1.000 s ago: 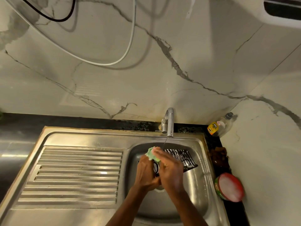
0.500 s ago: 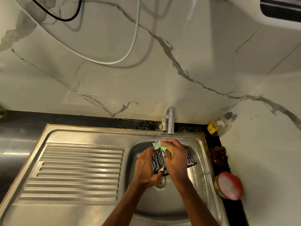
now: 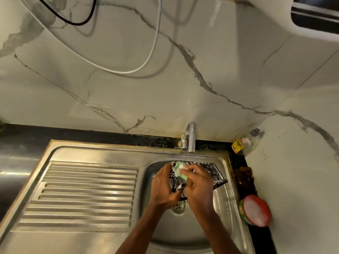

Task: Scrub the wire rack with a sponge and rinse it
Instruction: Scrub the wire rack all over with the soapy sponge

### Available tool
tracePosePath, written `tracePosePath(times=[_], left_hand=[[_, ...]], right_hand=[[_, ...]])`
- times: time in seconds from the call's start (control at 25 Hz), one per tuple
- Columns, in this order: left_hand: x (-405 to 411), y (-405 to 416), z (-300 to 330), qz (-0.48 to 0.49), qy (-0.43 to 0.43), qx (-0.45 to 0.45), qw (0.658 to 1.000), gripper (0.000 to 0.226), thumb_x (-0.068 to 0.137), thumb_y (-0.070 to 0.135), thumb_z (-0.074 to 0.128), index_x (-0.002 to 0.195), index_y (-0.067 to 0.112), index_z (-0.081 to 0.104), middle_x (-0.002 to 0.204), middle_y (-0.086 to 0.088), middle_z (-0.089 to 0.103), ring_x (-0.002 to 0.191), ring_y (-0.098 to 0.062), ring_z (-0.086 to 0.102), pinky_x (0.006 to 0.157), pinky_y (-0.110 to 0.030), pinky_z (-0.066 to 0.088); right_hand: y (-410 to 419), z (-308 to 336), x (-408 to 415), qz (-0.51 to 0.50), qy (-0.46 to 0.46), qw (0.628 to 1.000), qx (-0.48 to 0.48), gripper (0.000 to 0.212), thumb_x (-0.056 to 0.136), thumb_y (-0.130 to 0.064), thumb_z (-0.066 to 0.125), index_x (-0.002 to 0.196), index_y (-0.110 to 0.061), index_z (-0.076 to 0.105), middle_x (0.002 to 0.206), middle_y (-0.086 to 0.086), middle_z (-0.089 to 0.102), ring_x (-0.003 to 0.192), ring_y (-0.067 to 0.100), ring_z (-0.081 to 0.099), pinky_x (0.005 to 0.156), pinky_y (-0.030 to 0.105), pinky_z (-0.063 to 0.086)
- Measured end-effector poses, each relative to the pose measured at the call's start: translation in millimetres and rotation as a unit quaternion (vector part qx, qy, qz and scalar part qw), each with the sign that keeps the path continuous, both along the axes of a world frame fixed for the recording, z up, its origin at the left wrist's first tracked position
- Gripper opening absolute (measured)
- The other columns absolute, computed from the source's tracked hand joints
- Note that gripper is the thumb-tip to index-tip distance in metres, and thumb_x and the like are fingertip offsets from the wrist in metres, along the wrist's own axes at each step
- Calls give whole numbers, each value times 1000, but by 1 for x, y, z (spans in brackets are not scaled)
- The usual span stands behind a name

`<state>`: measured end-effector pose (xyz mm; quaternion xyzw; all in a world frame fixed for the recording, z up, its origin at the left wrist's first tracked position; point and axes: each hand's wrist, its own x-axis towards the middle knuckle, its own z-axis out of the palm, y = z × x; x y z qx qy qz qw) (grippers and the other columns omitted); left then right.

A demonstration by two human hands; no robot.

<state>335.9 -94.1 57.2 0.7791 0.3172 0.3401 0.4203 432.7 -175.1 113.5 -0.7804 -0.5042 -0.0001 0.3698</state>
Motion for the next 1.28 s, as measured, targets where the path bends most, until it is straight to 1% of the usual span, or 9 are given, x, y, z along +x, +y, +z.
tracePosePath(times=[0.12,0.2,0.32,0.52,0.68,0.8,0.92,1.12,1.28], left_hand=[[-11,12,-5,20,9,9,1000,65,78,61,57,129,21,57,113,8,67,101,-11,64,89,-39,54],[-15,11,-11,7,22,-4,1000,69,74,49,65,136,22,53,118,7,67,107,-14,64,93,-42,55],[-21,3,-11,-2,-2,-44,999,68,69,31,71,134,25,53,116,10,68,108,-15,67,90,-46,58],[-19,4,-4,-11,3,-22,1000,68,74,47,65,136,25,52,119,10,66,111,-11,64,93,-44,56],[-24,12,-9,14,27,-18,999,74,67,39,70,137,25,51,121,9,63,113,-14,61,95,-47,55],[-21,9,-6,-14,33,-29,999,70,69,36,73,134,27,51,120,11,65,113,-14,63,97,-48,55],[-19,7,-1,-48,11,-38,998,62,72,30,73,131,23,56,113,9,70,107,-18,68,91,-47,58],[-25,12,1,-11,17,-9,1000,68,68,36,71,133,24,53,119,12,66,110,-10,64,94,-41,56],[-34,12,7,-4,16,-19,1000,68,68,23,79,132,24,55,113,19,67,107,-5,66,90,-35,60]], right_hand=[[-26,-11,-4,43,-30,998,39,45,78,16,68,111,-14,75,110,-2,72,105,7,65,89,22,55],[-25,-19,14,-9,-52,998,31,51,75,16,73,113,-18,73,108,-3,73,101,9,65,87,17,54],[-12,-19,26,-79,-13,996,28,57,74,17,73,117,-20,70,104,-1,74,95,7,62,87,3,42],[11,-4,8,-25,8,1000,10,46,77,15,66,109,-17,76,105,-4,69,99,10,62,87,16,52],[-27,-15,11,28,-45,999,9,43,80,7,65,111,-22,74,109,-9,69,103,2,58,88,8,47],[-24,-27,43,-56,-18,998,1,54,75,18,70,113,-20,70,106,-1,72,97,10,64,84,23,57],[-7,-23,57,-125,14,992,22,46,76,17,67,114,-9,72,106,7,73,94,18,67,77,39,62],[-20,-21,1,-41,-18,999,27,42,79,12,58,111,-10,74,110,2,71,102,12,65,87,21,56],[-32,-32,30,-27,-76,997,-7,45,74,15,69,108,-14,75,107,1,70,97,14,64,75,26,60]])
